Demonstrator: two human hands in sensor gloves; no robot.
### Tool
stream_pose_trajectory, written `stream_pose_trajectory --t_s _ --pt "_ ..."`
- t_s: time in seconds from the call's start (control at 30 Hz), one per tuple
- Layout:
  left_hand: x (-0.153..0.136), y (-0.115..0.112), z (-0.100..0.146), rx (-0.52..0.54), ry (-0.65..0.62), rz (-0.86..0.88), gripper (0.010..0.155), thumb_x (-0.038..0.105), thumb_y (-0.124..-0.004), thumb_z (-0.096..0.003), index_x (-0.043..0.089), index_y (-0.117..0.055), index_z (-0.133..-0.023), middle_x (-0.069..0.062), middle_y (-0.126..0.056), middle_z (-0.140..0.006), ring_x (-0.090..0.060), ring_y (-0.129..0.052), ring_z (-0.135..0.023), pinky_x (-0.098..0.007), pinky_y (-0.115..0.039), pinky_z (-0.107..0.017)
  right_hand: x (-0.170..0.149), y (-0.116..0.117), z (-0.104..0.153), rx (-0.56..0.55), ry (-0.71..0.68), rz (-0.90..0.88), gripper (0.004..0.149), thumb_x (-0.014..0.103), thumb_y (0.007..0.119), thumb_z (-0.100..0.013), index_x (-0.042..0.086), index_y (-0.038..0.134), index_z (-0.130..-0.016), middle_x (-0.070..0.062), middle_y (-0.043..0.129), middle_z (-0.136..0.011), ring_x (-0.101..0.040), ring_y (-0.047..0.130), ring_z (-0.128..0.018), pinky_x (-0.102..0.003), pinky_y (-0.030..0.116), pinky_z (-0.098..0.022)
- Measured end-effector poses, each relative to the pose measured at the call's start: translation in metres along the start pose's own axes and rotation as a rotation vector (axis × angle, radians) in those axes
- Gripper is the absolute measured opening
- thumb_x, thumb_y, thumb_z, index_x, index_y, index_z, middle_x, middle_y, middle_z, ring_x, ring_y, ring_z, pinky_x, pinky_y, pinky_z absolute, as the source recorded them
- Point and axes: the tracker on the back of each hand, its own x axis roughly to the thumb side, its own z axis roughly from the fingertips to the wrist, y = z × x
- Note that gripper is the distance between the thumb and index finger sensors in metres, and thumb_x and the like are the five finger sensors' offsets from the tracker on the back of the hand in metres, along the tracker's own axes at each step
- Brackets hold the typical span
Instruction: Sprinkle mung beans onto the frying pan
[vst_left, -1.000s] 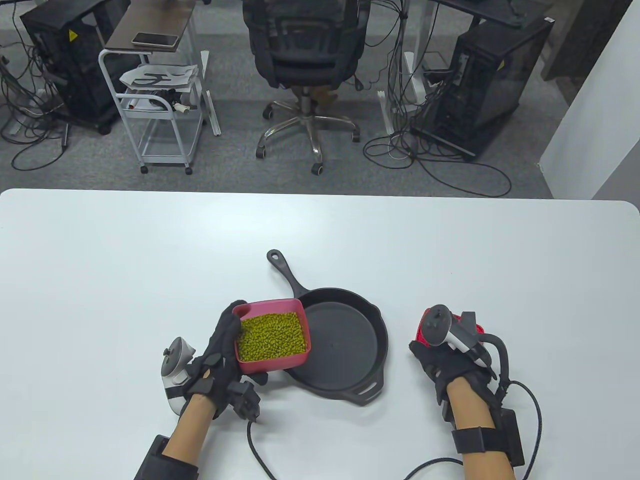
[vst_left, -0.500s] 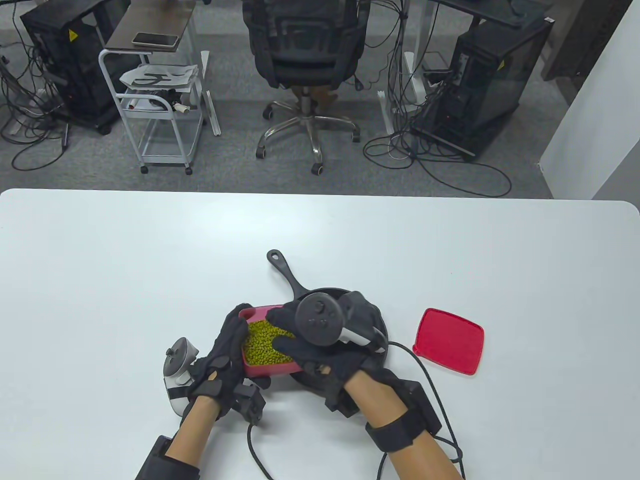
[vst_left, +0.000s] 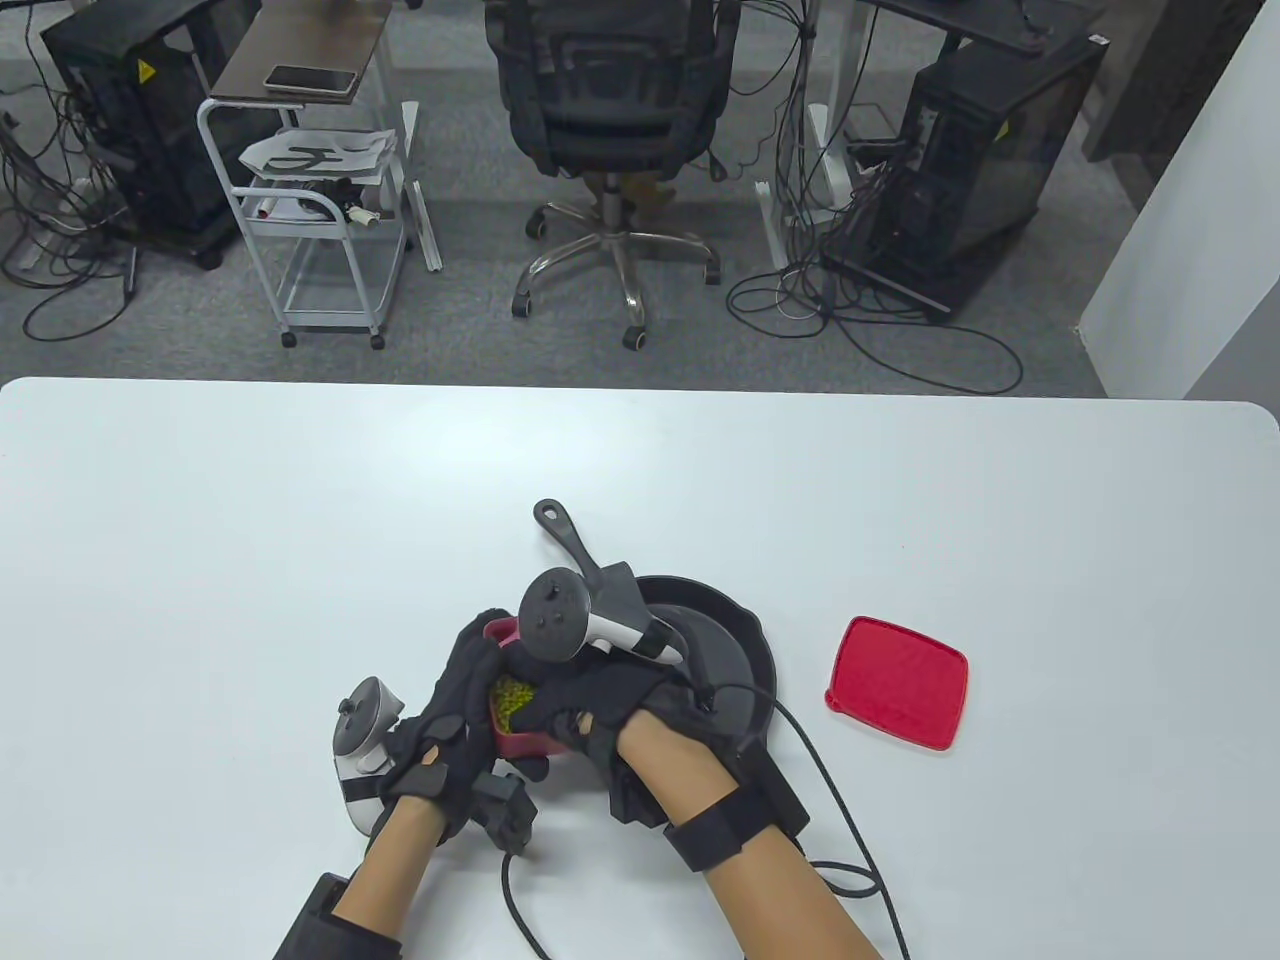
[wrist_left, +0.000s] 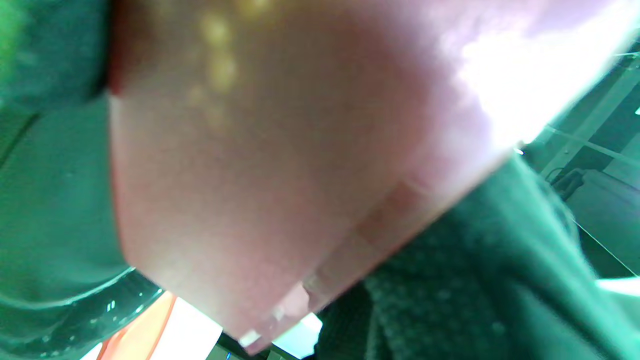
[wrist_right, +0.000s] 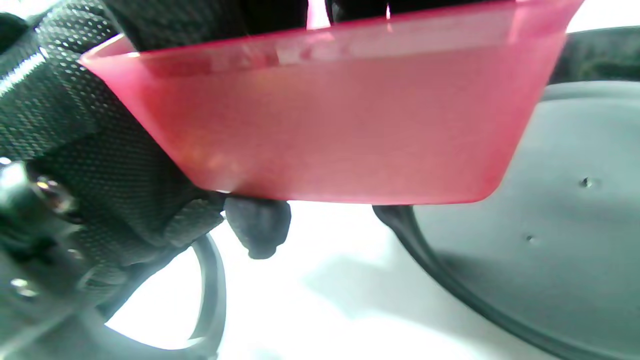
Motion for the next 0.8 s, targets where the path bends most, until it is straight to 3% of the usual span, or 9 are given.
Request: stream_pose_trajectory --t_s 0.2,0.33,0.6,0.8 --pt "-0.003 0.001 -0.001 0.001 0.017 0.005 0.070 0.074 -0.066 -0.0470 0.049 -0.046 -0.109 -0.016 -0.055 -0.107 -0.042 -0.093 -0.061 -0.047 -0.093 -0.018 -0.002 0.003 -0.010 0.004 0.008 -0.019 0.071 0.034 0.095 -0.049 0.023 0.058 -0.108 -0.024 0.051 -0.114 -0.054 0.061 -0.091 -0.048 0.081 -0.053" --pt "-0.006 -0.002 -0.001 0.001 0.030 0.031 0.070 0.075 -0.066 -0.0468 0.050 -0.045 -0.109 -0.016 -0.054 -0.107 -0.042 -0.093 -0.061 -0.046 -0.093 -0.018 0.000 0.003 -0.013 -0.073 0.029 0.037 0.062 0.029 0.095 -0.049 0.023 0.065 -0.103 -0.022 0.061 -0.108 -0.050 0.072 -0.083 -0.041 0.087 -0.045" --pt "-0.007 -0.002 -0.002 0.006 0.044 0.020 0.070 0.075 -0.066 -0.0467 0.049 -0.045 -0.109 -0.016 -0.055 -0.107 -0.041 -0.093 -0.061 -0.046 -0.093 -0.018 0.002 0.007 -0.020 -0.135 0.020 0.037 0.045 0.017 0.092 -0.049 0.025 0.077 -0.091 -0.017 0.078 -0.096 -0.044 0.089 -0.062 -0.031 0.091 -0.028" --pt "-0.005 -0.002 -0.003 -0.004 0.045 0.032 0.070 0.075 -0.066 -0.0467 0.049 -0.045 -0.109 -0.016 -0.055 -0.108 -0.041 -0.093 -0.062 -0.046 -0.093 -0.019 -0.004 0.002 -0.018 -0.168 -0.009 -0.019 0.041 0.014 0.091 -0.049 0.025 0.080 -0.087 -0.015 0.080 -0.094 -0.041 0.092 -0.057 -0.029 0.091 -0.024"
